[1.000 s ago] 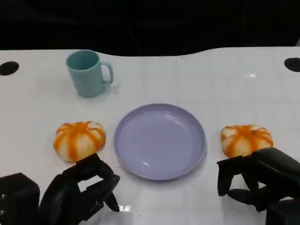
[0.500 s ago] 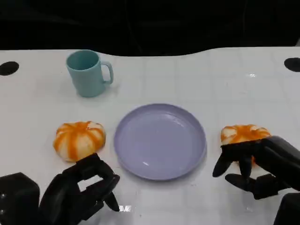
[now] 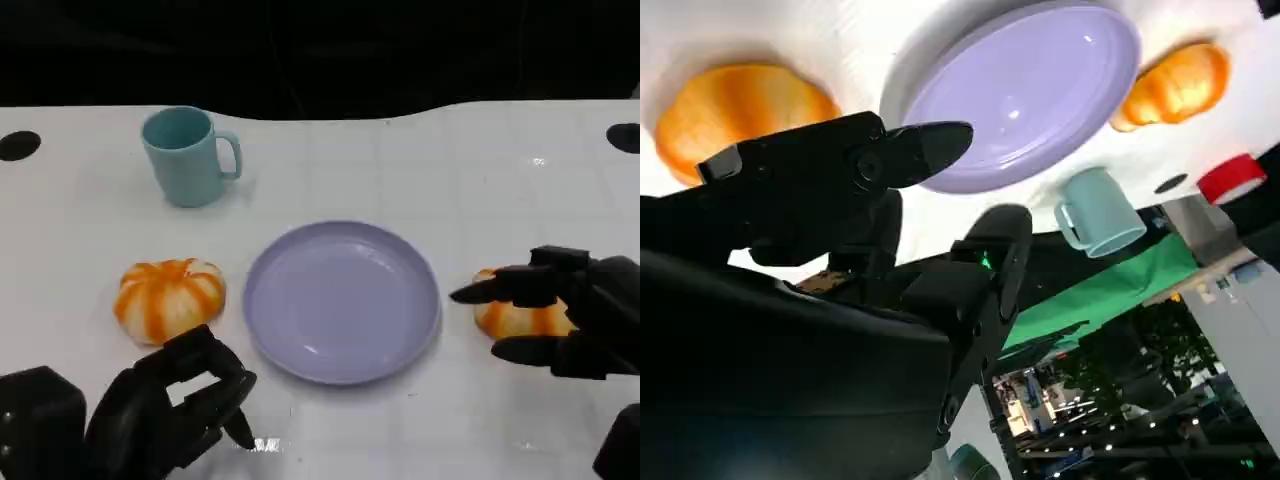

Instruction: Grasp the bread from the table and place it into the plate.

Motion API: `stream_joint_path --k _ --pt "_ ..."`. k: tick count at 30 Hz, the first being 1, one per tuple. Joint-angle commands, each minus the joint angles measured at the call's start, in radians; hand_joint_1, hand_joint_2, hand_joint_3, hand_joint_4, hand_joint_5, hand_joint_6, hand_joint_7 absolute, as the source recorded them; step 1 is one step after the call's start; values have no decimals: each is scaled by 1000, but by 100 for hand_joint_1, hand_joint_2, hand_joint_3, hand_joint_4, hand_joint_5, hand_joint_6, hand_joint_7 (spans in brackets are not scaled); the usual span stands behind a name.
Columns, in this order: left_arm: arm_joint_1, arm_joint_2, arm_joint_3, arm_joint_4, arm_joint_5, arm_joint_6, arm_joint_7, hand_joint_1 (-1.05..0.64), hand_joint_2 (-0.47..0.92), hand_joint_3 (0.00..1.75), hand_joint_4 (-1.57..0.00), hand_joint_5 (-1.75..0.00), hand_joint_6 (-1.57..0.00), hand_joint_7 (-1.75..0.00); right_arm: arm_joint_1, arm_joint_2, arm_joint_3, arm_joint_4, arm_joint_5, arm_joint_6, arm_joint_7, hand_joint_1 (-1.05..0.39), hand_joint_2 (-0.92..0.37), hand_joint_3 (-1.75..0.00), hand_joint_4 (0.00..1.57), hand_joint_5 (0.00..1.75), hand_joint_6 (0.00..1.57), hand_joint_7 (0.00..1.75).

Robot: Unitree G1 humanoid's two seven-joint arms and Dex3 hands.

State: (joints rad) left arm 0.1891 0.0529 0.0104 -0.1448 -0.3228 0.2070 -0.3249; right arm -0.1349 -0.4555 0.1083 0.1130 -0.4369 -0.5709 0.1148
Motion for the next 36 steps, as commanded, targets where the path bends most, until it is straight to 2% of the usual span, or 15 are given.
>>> stream_joint_path --k 1,6,9,13,19,30,36 --pt "-1 14 11 3 1 -4 -1 -56 92 23 -73 -175 -63 -156 2 -47 -29 -59 -25 56 15 -45 -89 0 21 46 50 0" --pt "0 13 8 0 10 -5 7 -57 92 21 -74 -175 -64 -156 6 -76 -29 -96 -41 104 47 -40 -83 0 8 37 31 0" --pt "0 10 9 -3 6 -1 8 -57 92 21 -74 -175 -65 -156 11 -96 -28 -133 -86 162 72 -39 -81 0 1 33 23 0" --pt "1 11 8 -3 6 -1 6 -58 92 20 -74 -175 -65 -157 19 -112 -24 -180 -135 228 100 -39 -78 0 0 24 20 0" --pt "-4 7 7 -3 8 5 12 -56 92 21 -72 -175 -64 -157 15 -127 -10 -184 -186 236 91 -31 -73 0 0 22 22 1" --pt "-7 4 8 1 7 3 15 -56 92 22 -73 -175 -63 -157 -66 -145 66 -79 -309 228 72 -34 -72 0 5 26 24 1" --pt "-9 3 10 0 1 9 14 -57 92 22 -73 -175 -63 -158 -155 -141 137 64 -379 222 37 -39 -72 0 9 25 26 1"
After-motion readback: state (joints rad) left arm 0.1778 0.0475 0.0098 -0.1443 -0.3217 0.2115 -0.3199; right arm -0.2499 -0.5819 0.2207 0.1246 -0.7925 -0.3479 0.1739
